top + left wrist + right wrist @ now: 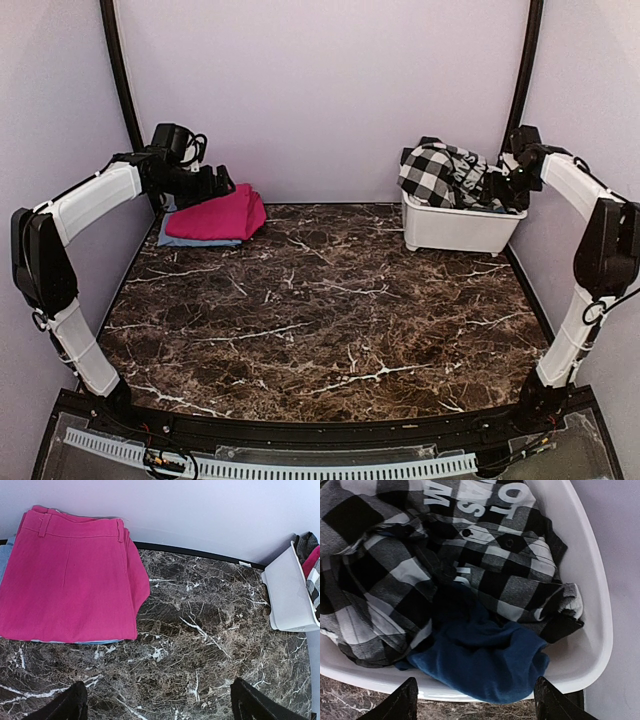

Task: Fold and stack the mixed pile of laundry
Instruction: Pick up the crumpled T-shirt from the bin.

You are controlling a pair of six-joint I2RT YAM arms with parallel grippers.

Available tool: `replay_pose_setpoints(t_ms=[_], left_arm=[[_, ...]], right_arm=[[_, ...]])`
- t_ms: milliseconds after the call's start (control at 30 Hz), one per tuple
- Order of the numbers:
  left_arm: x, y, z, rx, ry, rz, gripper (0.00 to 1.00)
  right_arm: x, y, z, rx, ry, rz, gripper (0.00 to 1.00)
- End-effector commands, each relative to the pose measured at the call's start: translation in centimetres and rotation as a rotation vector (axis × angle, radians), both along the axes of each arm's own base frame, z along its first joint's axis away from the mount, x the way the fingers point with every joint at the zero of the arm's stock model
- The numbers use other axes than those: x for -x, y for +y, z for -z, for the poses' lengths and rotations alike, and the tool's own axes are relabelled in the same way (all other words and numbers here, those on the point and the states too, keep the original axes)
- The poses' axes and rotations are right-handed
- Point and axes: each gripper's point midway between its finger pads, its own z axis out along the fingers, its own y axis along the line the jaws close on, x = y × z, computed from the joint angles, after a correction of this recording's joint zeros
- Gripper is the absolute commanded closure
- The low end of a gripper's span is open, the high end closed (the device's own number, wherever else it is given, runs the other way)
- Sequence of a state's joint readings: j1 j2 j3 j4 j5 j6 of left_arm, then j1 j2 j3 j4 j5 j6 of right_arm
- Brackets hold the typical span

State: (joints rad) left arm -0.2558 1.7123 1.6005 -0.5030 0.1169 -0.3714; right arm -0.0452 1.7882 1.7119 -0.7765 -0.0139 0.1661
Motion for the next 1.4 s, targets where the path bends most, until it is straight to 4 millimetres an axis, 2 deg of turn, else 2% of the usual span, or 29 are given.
replay_pose_setpoints(t_ms=[0, 233, 333, 367, 433, 500, 533, 600, 633, 667, 733, 867, 1033, 1167, 1367], left_arm=[[0.9, -0.1, -1.4, 0.022, -0.027, 0.007, 0.01], [0.9, -0.1, -1.6, 0.024, -0.036, 0.004, 0.01], [0.9, -0.1, -1.7, 0.025, -0.038, 0.006, 0.01], [0.9, -0.1, -1.7, 0.024, -0.039, 0.005, 0.01], [0.9, -0.1, -1.8, 0.024, -0.039, 0.004, 0.01], [0.9, -0.1, -1.8, 0.027, -0.040, 0.004, 0.01], [0.9, -0.2, -1.8, 0.028, -0.041, 0.005, 0.01], [0.9, -0.2, -1.8, 0.030, -0.041, 0.005, 0.01], [0.9, -0.2, -1.7, 0.031, -0.039, 0.005, 0.01], [0.9, -0.2, -1.8, 0.033, -0.040, 0.006, 0.01], [0.9, -0.3, -1.8, 0.039, -0.040, 0.007, 0.01], [1.0, -0.6, -1.8, 0.060, -0.039, 0.016, 0.01], [1.1, -0.8, -2.2, 0.071, -0.048, 0.022, 0.01], [1.2, -0.8, -2.4, 0.074, -0.055, 0.022, 0.01], [1.2, -0.9, -2.6, 0.089, -0.060, 0.027, 0.01]], right_arm=[[0.1, -2.2, 1.0, 0.051, 0.043, 0.062, 0.24], [-0.5, -3.1, 3.9, 0.087, 0.116, 0.083, 0.25], [-0.8, -2.4, 4.7, 0.063, 0.130, 0.053, 0.32], [-0.9, -2.2, 4.7, 0.052, 0.132, 0.044, 0.40], [-1.2, -1.8, 4.1, 0.033, 0.114, 0.032, 0.64], [-1.8, -1.2, 2.3, 0.009, 0.060, 0.008, 0.88], [-2.1, -0.9, 1.0, -0.003, 0.021, -0.002, 1.00], [-2.5, -0.2, -2.5, -0.027, -0.080, -0.026, 1.00], [-3.0, 0.1, -4.9, -0.039, -0.158, -0.040, 1.00], [-2.8, 0.4, -7.9, -0.048, -0.245, -0.050, 1.00], [-2.4, 0.8, -12.8, -0.066, -0.393, -0.059, 1.00], [-0.8, 2.0, -21.8, -0.113, -0.656, -0.106, 1.00], [1.7, 3.3, -31.1, -0.139, -0.905, -0.171, 1.00], [5.0, 3.8, -37.5, -0.152, -1.087, -0.200, 1.00], [10.4, 5.7, -44.2, -0.197, -1.248, -0.312, 1.00]])
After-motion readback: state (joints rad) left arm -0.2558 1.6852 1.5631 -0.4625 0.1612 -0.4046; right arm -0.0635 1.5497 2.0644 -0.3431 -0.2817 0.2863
